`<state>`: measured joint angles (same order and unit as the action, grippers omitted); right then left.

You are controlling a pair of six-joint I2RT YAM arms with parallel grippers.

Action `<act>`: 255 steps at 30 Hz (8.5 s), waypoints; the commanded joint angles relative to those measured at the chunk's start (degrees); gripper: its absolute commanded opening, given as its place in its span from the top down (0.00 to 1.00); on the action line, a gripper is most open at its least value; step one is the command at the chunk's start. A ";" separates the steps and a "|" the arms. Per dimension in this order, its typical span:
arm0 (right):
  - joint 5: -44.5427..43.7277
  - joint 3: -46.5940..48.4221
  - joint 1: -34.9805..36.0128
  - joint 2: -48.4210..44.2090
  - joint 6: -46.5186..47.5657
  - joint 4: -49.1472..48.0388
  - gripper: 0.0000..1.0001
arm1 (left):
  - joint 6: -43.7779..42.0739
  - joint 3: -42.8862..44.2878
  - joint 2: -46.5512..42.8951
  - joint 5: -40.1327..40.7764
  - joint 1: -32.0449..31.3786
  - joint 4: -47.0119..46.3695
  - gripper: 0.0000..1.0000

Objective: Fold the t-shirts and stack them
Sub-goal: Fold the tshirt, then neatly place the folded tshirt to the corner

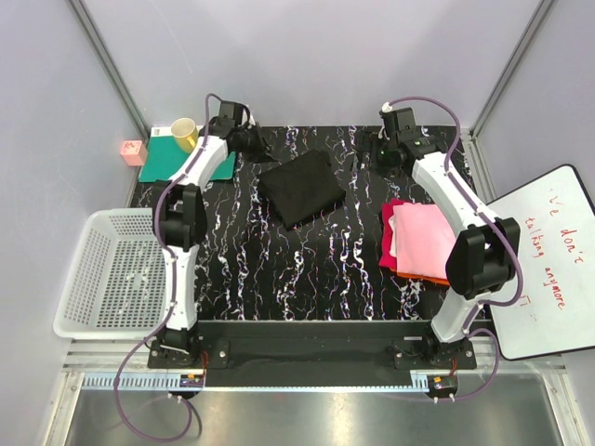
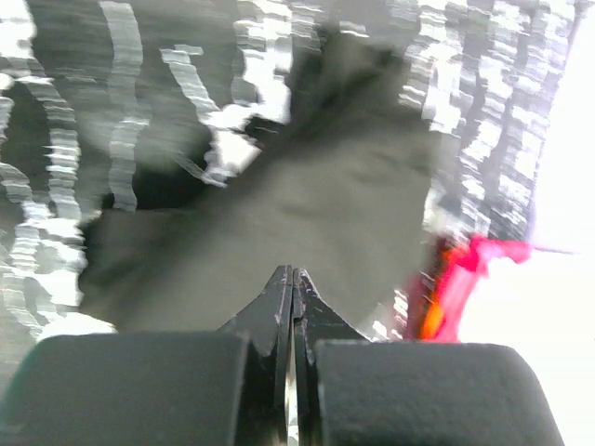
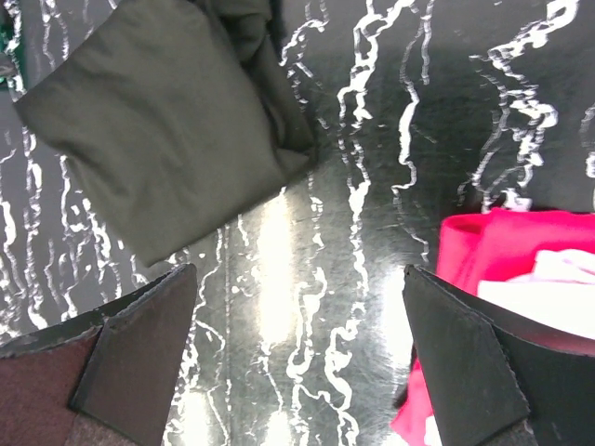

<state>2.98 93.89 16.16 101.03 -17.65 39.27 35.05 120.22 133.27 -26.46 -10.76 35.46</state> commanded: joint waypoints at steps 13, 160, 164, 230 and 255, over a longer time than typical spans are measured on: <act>12.56 6.48 -0.25 10.74 -6.51 -0.34 0.00 | 7.75 3.50 9.10 -11.34 -3.03 -5.06 1.00; 0.27 -12.34 -35.67 -17.72 -4.24 17.51 1.00 | -7.54 -28.99 -31.14 -23.73 1.45 4.35 0.95; 0.09 -11.97 -37.87 -13.51 -4.06 17.60 1.00 | -7.71 -28.73 -30.97 -23.90 1.36 4.44 0.95; 9.94 -7.41 -34.97 -3.30 4.82 10.66 0.00 | 22.10 -9.08 -2.76 -12.23 -34.32 -16.18 0.01; 11.52 -4.32 -34.88 2.24 5.70 9.07 0.00 | 20.67 -5.62 4.10 -6.76 -37.48 -11.38 0.01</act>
<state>14.20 89.23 -18.85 103.63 -12.78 50.13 54.33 110.17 135.28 -31.62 -46.98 26.46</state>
